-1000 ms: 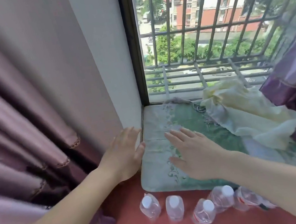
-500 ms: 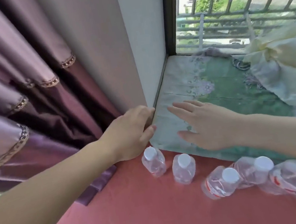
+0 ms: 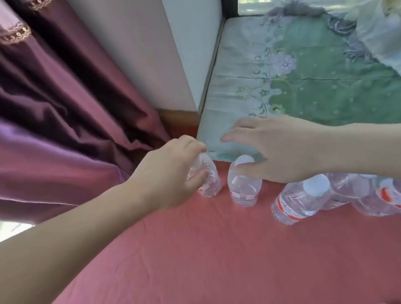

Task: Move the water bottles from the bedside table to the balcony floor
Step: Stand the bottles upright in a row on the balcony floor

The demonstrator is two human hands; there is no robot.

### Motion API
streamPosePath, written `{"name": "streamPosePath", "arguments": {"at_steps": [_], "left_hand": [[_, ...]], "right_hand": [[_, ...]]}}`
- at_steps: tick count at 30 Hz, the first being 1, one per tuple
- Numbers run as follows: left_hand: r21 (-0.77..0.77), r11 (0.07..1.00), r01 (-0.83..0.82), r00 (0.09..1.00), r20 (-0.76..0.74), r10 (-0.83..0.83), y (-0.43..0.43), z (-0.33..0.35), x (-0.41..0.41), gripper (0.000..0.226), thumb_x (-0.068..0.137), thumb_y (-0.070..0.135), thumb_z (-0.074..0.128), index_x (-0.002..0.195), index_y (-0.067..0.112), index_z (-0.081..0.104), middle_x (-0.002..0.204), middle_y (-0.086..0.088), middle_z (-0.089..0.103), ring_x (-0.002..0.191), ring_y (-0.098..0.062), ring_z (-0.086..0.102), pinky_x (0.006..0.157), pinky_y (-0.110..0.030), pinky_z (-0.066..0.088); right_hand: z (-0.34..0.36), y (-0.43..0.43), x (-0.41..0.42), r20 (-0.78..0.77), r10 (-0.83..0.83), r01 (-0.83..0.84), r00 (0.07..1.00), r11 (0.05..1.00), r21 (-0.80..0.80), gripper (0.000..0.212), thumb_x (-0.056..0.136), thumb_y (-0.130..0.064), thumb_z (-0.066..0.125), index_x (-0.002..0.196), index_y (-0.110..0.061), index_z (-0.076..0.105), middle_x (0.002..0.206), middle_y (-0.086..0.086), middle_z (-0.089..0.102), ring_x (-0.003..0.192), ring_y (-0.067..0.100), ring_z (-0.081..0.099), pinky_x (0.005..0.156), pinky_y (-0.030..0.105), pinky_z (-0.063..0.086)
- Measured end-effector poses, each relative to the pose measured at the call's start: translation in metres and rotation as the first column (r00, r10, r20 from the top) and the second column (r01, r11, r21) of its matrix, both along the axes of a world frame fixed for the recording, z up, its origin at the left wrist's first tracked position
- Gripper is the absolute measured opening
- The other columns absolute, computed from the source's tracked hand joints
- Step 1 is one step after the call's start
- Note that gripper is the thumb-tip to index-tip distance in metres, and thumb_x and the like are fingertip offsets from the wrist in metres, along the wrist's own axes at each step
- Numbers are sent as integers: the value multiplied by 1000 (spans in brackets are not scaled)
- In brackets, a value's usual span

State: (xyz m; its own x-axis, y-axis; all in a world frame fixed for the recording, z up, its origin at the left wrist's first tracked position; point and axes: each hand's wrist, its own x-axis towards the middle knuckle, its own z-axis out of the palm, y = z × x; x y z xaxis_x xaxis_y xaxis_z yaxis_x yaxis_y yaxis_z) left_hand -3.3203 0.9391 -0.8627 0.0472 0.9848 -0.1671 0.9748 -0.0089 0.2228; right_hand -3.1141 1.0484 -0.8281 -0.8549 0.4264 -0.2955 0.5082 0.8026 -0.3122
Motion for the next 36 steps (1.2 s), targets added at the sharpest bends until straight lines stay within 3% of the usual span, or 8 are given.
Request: {"name": "streamPosePath", "arguments": {"at_steps": [4, 8, 13, 17, 24, 28, 32, 36], "left_hand": [[-1, 1000, -14, 1000, -6, 14, -5, -5, -3, 39, 90, 45, 56, 124, 25, 56, 112, 12, 52, 99, -16, 57, 79, -36, 48], [14, 998, -68, 992, 109, 66, 0, -7, -5, 31, 86, 44, 62, 110, 24, 60, 98, 12, 50, 80, -16, 56, 76, -39, 50], [24, 998, -51, 989, 142, 47, 10, -6, -1, 24, 84, 33, 69, 104, 21, 66, 100, 8, 53, 82, -15, 55, 80, -39, 51], [0, 1000, -3, 995, 99, 3, 18, 4, -4, 24, 83, 27, 65, 107, 22, 68, 103, 6, 55, 91, -18, 58, 84, -36, 49], [-21, 999, 42, 995, 93, -40, 33, 17, -16, 31, 77, 10, 58, 99, 26, 72, 103, 8, 57, 91, -17, 57, 83, -36, 49], [-39, 997, 70, 993, 100, -66, 42, 19, -15, 37, 74, 2, 57, 96, 27, 73, 103, 7, 57, 93, -17, 56, 82, -35, 48], [-62, 994, 91, 991, 103, -85, 43, 10, -14, 34, 75, 5, 59, 96, 28, 73, 105, 7, 56, 95, -17, 56, 84, -38, 48], [21, 999, 39, 997, 65, -40, 41, 2, -15, 20, 85, 36, 66, 105, 32, 68, 104, 10, 55, 93, -14, 56, 82, -35, 48]], "right_hand": [[-8, -10, 1, 30, 57, -56, 998, 998, -31, 40, 90, -51, 48, 128, -38, 53, 124, -12, 53, 112, 16, 55, 93, 38, 45], [-14, -12, -3, 29, 89, -88, 996, 996, -18, 27, 92, -40, 51, 117, -31, 60, 114, -7, 54, 103, 18, 55, 85, 33, 43], [-16, -8, -7, -8, 77, -77, 997, 997, -21, 25, 89, -31, 60, 113, -30, 64, 113, -5, 56, 106, 14, 53, 77, 23, 31], [-16, -5, -9, -67, -29, 26, 997, 998, -53, 24, 84, -37, 65, 106, -29, 66, 105, -5, 57, 99, 16, 53, 82, 29, 40], [-13, 2, -22, -223, -222, 222, 949, 975, -23, 23, 78, -41, 72, 92, -24, 68, 82, -7, 59, 83, 15, 50, 68, 31, 38], [-14, 7, -27, -237, -268, 272, 934, 962, -15, 21, 77, -40, 74, 89, -23, 68, 69, -13, 48, 77, 16, 47, 60, 30, 32], [-23, 13, -27, -217, -286, 290, 934, 957, -10, 24, 75, -44, 75, 84, -24, 64, 68, -13, 48, 75, 15, 47, 59, 29, 33], [-28, 18, -23, -178, -264, 263, 948, 964, -27, 26, 78, -41, 72, 98, -26, 65, 97, -4, 57, 87, 16, 49, 73, 30, 36]]}}
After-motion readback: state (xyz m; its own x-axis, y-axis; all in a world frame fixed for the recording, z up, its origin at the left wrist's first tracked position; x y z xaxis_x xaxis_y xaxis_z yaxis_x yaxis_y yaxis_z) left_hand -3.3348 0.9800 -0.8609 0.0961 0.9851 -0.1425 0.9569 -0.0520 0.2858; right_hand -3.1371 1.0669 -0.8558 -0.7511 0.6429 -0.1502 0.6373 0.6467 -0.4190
